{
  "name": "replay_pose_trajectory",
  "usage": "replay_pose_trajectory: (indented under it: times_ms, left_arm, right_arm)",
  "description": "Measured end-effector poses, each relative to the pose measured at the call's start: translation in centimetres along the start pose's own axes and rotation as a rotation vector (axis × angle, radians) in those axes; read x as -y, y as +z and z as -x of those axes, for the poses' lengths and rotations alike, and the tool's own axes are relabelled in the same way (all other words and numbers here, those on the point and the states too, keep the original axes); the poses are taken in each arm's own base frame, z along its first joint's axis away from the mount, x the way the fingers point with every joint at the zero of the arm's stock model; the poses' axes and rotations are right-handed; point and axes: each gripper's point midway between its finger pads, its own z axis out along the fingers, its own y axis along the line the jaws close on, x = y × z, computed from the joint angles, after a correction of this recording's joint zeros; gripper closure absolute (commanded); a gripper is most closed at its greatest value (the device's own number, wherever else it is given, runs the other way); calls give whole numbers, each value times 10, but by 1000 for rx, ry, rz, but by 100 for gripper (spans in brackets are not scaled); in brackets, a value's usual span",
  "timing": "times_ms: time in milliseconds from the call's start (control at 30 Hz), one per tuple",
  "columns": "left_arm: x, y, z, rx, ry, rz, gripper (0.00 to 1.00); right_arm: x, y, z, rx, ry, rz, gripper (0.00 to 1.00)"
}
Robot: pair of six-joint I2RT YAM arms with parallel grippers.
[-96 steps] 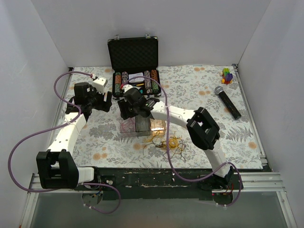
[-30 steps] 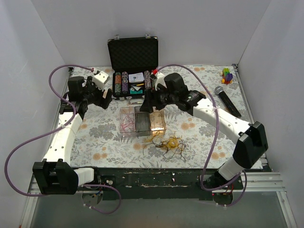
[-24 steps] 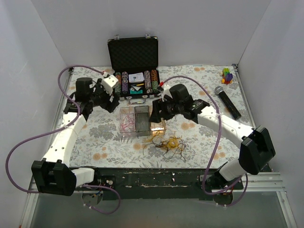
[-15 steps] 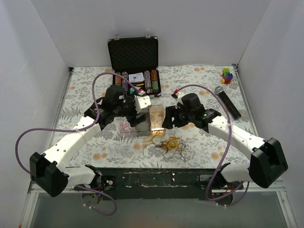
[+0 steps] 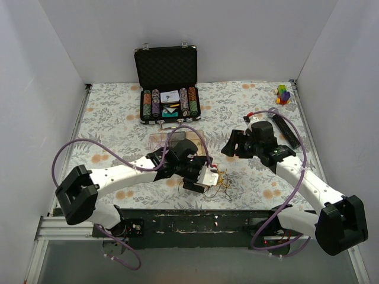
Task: Untangle the cables
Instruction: Untie the cable.
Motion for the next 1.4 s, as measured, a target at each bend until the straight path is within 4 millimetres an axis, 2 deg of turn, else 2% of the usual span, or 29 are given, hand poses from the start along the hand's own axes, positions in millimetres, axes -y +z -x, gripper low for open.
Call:
replay_pose_trajectory:
  times_ms: [133,233,267,367,467,600,833,967,1233,1333,1400]
  left_arm:
    - [-2,23,-17,-49,20,-5,33]
    - [-8,34,-27,-85,22,8,45]
    - [-10,36,-30,-96,23,13,53]
    - [-20,40,-30,-109,31,38,67]
    - [-28,40,-27,-111,37,59,73]
    - [-35,38,-21,-104,34,79,98]
    - [-39,35,-13,-103,-3,89,100]
    - [-53,20,15,-49,-35,121,100]
    - [-74,-45,105,176,-11,240,100]
    - [-75,-52,117,206,-9,253,100]
    - [-74,-51,117,205,-15,247,100]
  right_arm:
    - [3,0,-1,4,18,10,29]
    - [2,-1,1,17,21,23,29]
    - [1,-1,1,20,20,29,29]
    - [1,-1,-1,21,20,43,30]
    - [2,0,-9,8,21,54,30]
    - [5,0,-19,-8,24,56,30]
    - [4,-1,-32,-33,25,86,24]
    - [-2,-2,-36,-45,19,129,25]
    - [-17,4,-48,-77,-4,208,34]
    - [-20,9,-63,-118,-12,216,41]
    - [-21,12,-72,-140,-17,215,52]
